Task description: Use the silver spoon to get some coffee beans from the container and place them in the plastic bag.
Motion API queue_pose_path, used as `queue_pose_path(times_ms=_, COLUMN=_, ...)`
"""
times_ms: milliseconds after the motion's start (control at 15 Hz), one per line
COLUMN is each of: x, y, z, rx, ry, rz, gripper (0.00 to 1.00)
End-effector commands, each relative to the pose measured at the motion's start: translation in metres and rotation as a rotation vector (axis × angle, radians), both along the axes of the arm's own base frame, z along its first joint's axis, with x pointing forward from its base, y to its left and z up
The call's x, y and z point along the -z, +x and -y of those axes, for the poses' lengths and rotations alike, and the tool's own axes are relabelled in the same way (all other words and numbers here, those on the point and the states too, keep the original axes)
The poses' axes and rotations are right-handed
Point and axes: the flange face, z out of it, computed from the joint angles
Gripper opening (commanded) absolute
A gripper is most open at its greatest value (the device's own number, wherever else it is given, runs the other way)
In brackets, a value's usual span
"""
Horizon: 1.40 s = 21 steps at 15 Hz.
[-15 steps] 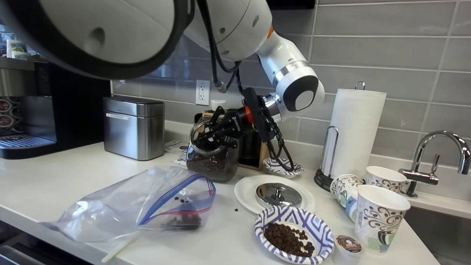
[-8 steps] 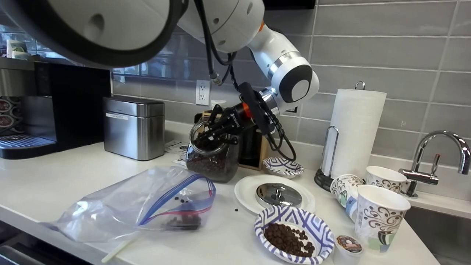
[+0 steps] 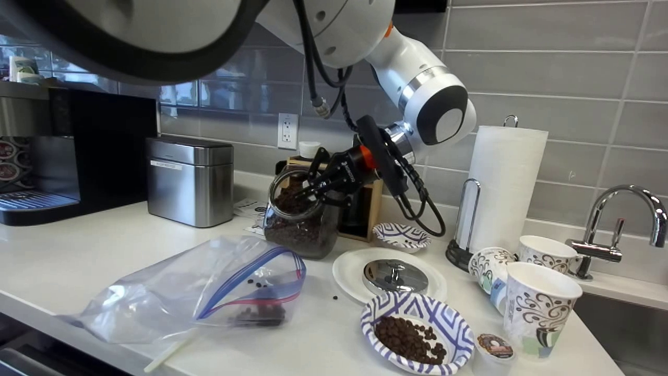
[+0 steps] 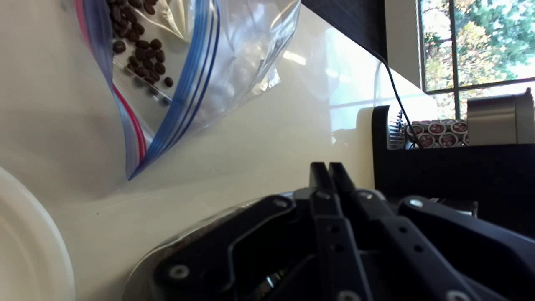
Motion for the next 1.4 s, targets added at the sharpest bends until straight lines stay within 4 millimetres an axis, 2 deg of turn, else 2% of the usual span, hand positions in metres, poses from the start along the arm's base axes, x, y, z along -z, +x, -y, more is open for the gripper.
queue_pose_path(times_ms=0, x=-0.007, y=-0.014, z=0.011, rx=-0.059, ry=0.050, rz=-0.021, gripper=0.01)
queue_pose_path(times_ms=533, x=-0.021, y=-0.038, z=0.038, rx=-0.147, ry=0.108, rz=-0.078, gripper=0.01)
queue_pose_path(times_ms=1000, x=-0.032, y=-0.067, z=0.067, rx=-0.186, ry=0.058, rz=-0.095, gripper=0.01)
queue_pose_path(times_ms=1333, x=-0.030, y=-0.092, z=0.084, rx=-0.246, ry=-0.026, rz=-0.087, gripper=0.01)
